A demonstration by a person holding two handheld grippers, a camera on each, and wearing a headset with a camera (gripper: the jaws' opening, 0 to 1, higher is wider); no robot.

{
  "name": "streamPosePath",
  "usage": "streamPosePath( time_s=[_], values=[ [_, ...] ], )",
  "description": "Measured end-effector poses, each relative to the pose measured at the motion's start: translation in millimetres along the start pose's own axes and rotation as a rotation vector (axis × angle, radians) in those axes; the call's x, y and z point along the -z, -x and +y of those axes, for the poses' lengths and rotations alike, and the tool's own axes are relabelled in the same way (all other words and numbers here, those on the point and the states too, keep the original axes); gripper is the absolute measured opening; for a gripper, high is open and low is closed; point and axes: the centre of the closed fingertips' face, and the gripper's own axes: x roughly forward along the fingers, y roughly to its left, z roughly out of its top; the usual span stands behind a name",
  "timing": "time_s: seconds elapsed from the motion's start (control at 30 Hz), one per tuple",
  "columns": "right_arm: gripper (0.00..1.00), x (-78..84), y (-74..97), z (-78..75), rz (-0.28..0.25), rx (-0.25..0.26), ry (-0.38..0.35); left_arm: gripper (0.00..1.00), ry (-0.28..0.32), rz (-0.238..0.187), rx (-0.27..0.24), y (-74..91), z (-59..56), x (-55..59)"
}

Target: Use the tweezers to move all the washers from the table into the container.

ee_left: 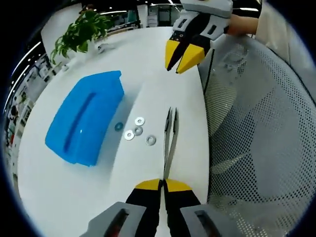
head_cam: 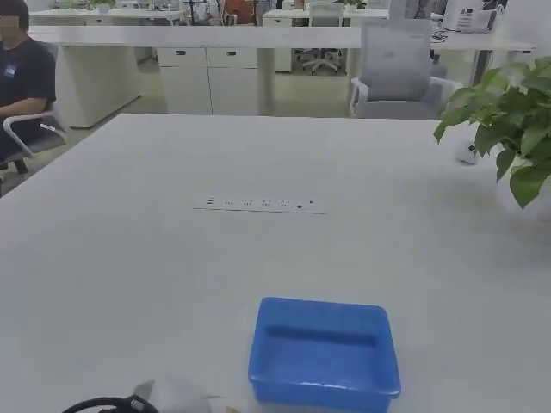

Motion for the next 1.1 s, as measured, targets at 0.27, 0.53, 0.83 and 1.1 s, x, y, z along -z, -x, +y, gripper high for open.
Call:
streamPosePath(
  time_s=[0.27, 0.53, 0.83, 1.1],
  values=[
    [0.03, -0.5, -7.2, 5.9, 0.003, -0.03, -0.001, 0.0, -0.093, 0.031, -0.029, -2.5, 0.8, -1.6],
    [0.05, -10.7, -16.6, 16.1, -0.01, -0.07, 0.026, 0.0, -0.163, 0.034, -0.073, -3.2, 0.3, -0.3],
    [0.11, -2.1, -20.9, 30.1, 0.023, -0.116, 0.054, 0.0, -0.121, -0.066, -0.054, 28.9, -20.4, -24.1],
    [0.12, -2.6, -24.0, 41.7, 0.032, -0.163, 0.102, 0.0, -0.097, -0.21, -0.038, 61.2, -31.8, -63.8]
  ],
)
